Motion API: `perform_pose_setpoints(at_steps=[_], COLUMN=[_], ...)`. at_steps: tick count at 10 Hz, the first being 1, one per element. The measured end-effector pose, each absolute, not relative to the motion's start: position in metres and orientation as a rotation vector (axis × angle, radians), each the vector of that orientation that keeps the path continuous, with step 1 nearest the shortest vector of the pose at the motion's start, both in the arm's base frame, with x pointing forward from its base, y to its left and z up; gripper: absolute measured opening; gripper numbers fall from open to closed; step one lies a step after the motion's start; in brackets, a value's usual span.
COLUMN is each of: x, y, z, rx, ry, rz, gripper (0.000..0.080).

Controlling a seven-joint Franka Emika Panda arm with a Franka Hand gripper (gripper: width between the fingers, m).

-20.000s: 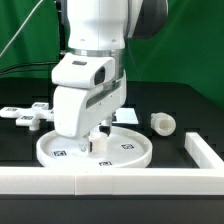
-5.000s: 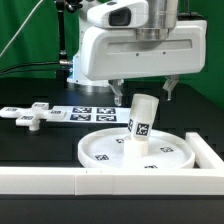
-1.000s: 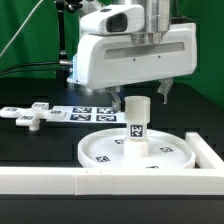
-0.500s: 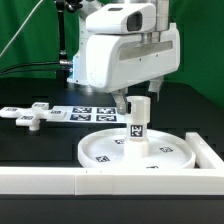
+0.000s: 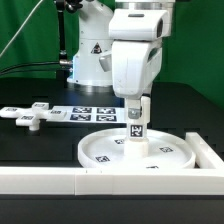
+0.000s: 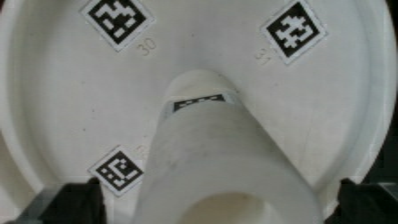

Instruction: Assemble round table

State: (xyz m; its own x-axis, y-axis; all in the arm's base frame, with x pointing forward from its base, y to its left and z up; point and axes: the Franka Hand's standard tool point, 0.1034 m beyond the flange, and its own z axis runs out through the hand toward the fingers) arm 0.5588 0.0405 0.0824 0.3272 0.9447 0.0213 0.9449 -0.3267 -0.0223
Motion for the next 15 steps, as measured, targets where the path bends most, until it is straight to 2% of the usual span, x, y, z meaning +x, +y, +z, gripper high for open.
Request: perform_pose_setpoints(at_steps=[3,5,8,12,15], x=[0.559,0.5591,0.5591,0.5589,0.5583], y=[0.0384,0.0378,0.0377,0.0395,0.0398], z=[0.0824,0.0824,0.0824,0.0816,0.0815], rx=[-2.402,-2.421,-2.444,-2.834,-2.953], ry=[-1.99,-1.967,-1.938,-1.275,-0.953], rz=[-0.002,-0.001,-0.001,0.001,0.011], gripper=[0.0649,0.0402,0.0407,0.0407,0.0409])
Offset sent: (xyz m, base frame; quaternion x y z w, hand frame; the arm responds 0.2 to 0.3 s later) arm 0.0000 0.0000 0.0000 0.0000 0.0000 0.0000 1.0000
